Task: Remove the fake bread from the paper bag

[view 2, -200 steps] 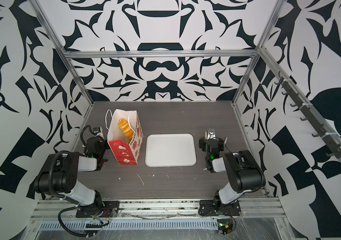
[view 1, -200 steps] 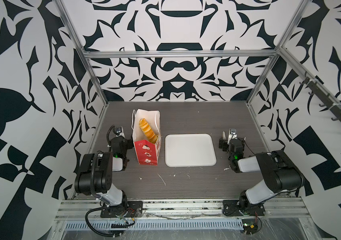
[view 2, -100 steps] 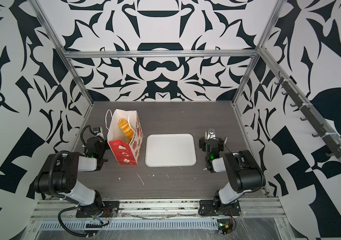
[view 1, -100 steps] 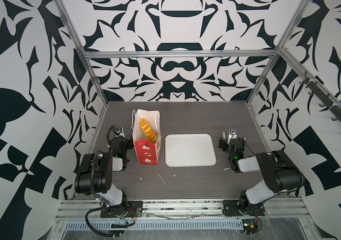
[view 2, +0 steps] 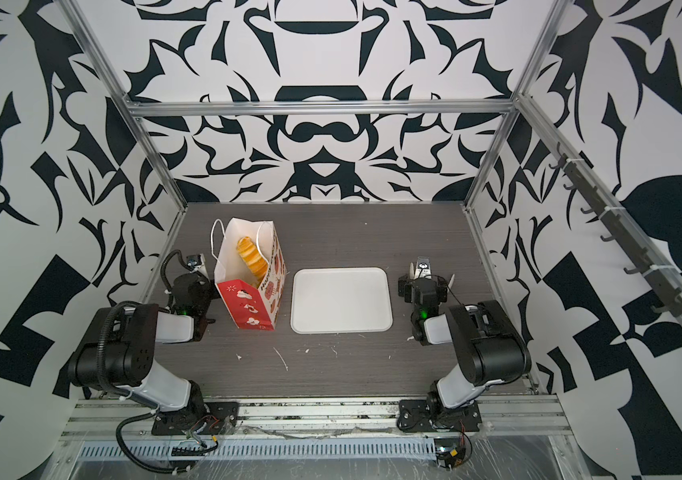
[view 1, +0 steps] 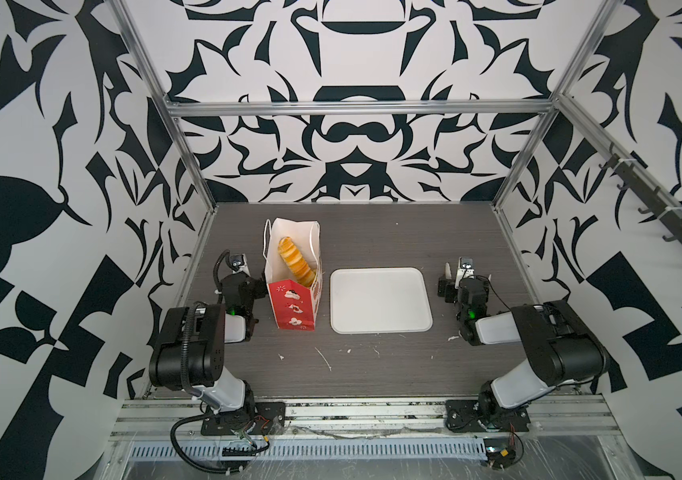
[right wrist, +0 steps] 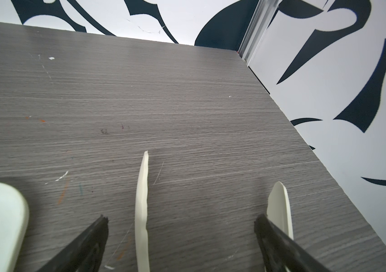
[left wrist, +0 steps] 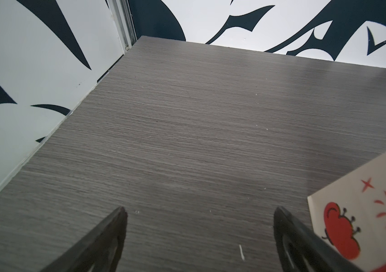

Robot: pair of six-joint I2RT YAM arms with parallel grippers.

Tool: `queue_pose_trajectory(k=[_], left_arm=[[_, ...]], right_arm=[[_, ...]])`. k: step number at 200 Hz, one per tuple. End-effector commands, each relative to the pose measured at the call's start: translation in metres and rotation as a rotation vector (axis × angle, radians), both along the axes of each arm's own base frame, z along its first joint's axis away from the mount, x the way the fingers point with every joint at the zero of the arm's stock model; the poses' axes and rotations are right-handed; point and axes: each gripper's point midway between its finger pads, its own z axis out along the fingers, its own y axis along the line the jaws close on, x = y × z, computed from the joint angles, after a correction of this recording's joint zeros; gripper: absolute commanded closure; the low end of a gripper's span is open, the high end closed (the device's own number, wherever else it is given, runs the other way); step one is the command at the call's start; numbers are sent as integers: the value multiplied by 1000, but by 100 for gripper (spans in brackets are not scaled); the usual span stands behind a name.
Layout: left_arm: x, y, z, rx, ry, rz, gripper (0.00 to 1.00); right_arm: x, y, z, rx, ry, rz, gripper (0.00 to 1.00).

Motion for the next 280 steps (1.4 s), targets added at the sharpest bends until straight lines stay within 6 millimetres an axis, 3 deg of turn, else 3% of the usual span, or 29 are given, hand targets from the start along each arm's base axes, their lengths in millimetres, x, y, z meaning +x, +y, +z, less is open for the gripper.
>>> queue_pose_trajectory(k=[1,25,57,68,72,101,126,146,167,186,221,242,280], left_arm=[[6,-1,12,-3,-36,-11,1],[5,2,18,4,-54,1,3],[-4,18,57,3,-59,106,11],[-7,25,77,16,-91,159,13],[-10,27,97,22,-143,177,12],[-38,40,182,11,-325,285,8],[-62,31,240,-55,-409,284,9],[-74,10,267,-135,-375,210,11],[-84,-28,274,-190,-250,52,11],[-101,-57,265,-204,-114,-72,11],[-128,-85,247,-158,73,-210,10],[-123,-89,236,-125,121,-215,9],[-94,-98,215,-70,190,-184,9]], right_arm=[[9,-2,19,8,-65,-17,0],[8,-2,22,9,-81,-21,2],[5,1,48,-53,-75,-69,1],[3,0,60,-96,-80,-109,0],[2,1,65,-112,-83,-117,0],[0,8,99,-125,-116,-168,0],[2,21,111,-44,-57,-109,0],[-1,33,118,12,-43,-46,0],[-6,39,117,36,-12,-9,0],[-11,42,112,55,18,6,0],[-13,43,97,74,55,4,0],[-9,47,88,89,74,7,0],[-6,50,80,106,97,12,0]])
